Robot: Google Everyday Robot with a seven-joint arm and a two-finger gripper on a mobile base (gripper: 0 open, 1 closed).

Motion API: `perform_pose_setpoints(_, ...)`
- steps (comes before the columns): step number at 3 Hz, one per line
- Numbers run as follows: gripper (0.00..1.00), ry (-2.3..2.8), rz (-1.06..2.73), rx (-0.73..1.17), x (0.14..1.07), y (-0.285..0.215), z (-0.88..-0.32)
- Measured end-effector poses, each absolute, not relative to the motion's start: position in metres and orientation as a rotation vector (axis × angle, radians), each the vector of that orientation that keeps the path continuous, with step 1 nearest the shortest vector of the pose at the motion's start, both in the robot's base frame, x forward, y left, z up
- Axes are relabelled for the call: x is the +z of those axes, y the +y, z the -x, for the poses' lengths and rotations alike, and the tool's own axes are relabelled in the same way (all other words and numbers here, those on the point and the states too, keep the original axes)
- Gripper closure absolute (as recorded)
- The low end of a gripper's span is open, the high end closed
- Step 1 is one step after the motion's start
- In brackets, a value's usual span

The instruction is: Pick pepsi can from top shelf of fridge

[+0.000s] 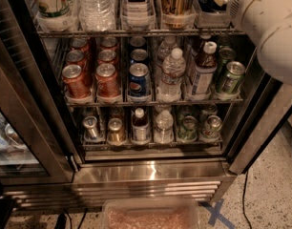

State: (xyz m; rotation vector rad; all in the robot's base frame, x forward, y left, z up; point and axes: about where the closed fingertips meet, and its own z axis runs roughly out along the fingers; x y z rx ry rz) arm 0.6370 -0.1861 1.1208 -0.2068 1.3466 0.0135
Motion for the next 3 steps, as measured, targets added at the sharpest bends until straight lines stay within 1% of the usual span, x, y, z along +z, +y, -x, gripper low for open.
perform_pose_setpoints(1,1.0,1.371,0.211,-0.004,1.121,-0.199,-0.623)
perform_pose_setpoints(2,1.0,1.453,0.234,0.008,1.105,-0.2,-0.602)
perform_pose_setpoints(3,1.0,1.576,0.27,0.051,1.081,-0.184,-0.577)
